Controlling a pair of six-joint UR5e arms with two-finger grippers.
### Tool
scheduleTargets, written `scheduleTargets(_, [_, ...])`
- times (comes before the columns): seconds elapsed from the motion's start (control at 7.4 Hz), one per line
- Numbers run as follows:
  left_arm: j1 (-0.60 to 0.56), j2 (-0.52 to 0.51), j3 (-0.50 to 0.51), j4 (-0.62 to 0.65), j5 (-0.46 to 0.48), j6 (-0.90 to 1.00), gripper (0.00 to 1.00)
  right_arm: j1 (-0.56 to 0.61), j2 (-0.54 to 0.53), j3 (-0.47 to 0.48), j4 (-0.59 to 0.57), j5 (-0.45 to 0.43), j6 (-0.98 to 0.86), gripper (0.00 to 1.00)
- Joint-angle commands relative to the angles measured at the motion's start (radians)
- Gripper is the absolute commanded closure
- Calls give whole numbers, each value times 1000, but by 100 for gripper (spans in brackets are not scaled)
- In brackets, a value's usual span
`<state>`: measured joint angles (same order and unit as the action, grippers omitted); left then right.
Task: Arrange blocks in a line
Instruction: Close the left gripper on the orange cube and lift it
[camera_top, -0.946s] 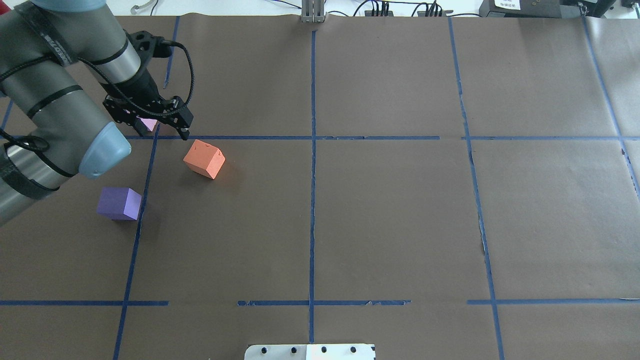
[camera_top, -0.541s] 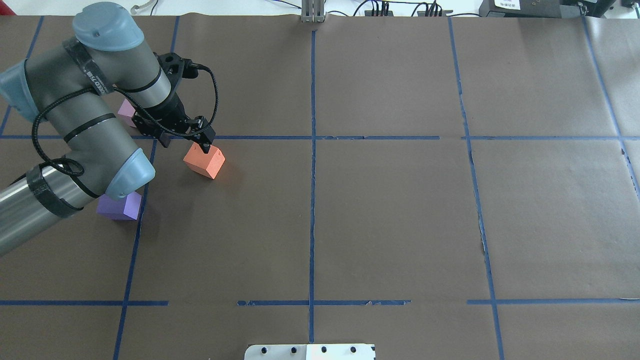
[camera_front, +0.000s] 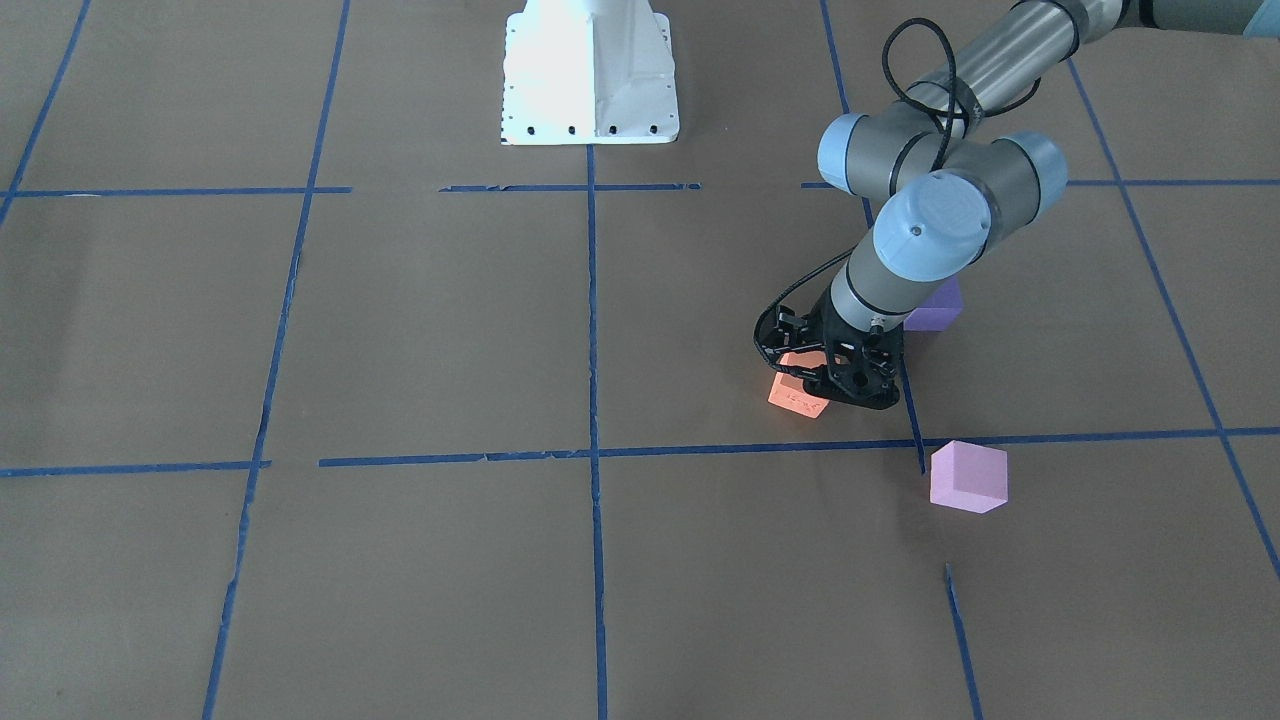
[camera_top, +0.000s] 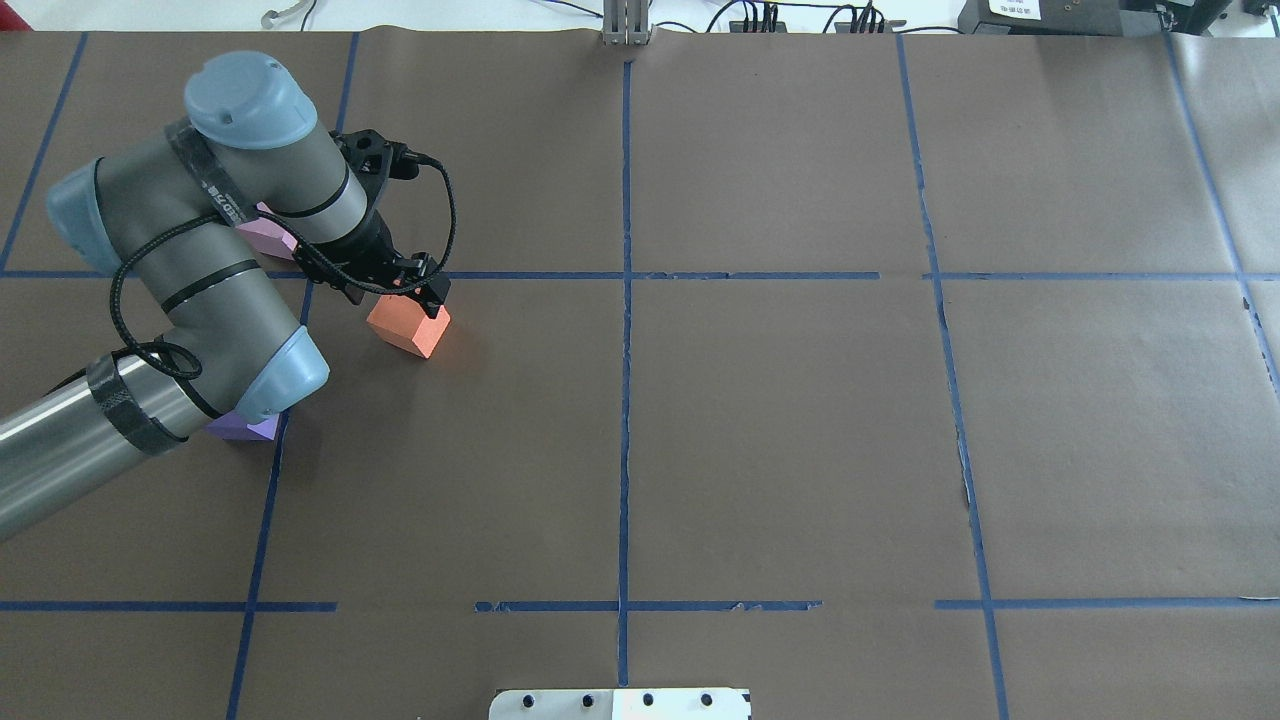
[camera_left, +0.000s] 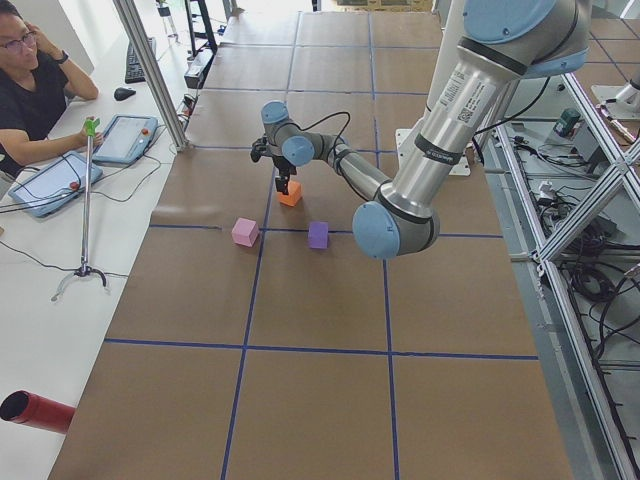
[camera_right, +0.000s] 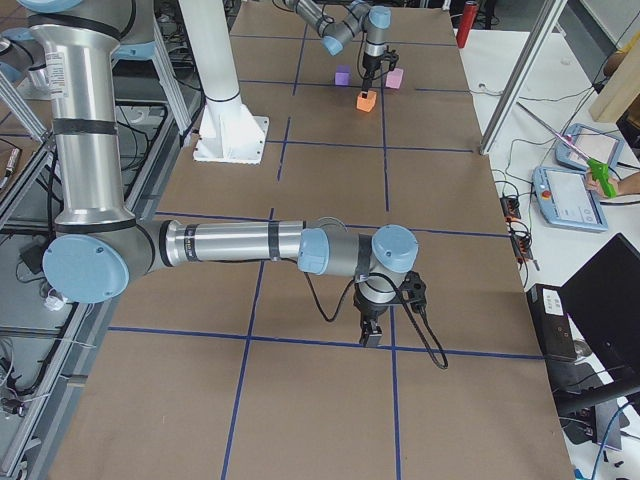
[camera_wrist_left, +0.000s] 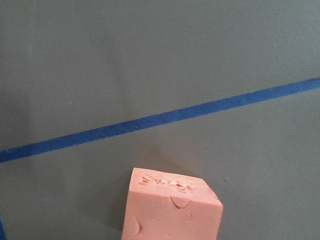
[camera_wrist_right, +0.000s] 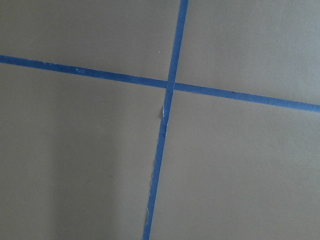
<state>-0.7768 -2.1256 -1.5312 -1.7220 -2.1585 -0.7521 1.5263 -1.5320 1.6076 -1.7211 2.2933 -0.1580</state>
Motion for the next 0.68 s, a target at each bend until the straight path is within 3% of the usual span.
scheduleTargets(0.0, [22, 3, 3, -4, 16, -4, 0, 0, 0, 0, 0, 0, 0, 0])
scheduleTargets(0.54, [39, 1, 51, -96, 54, -64, 0, 0, 0, 0, 0, 0, 0, 0])
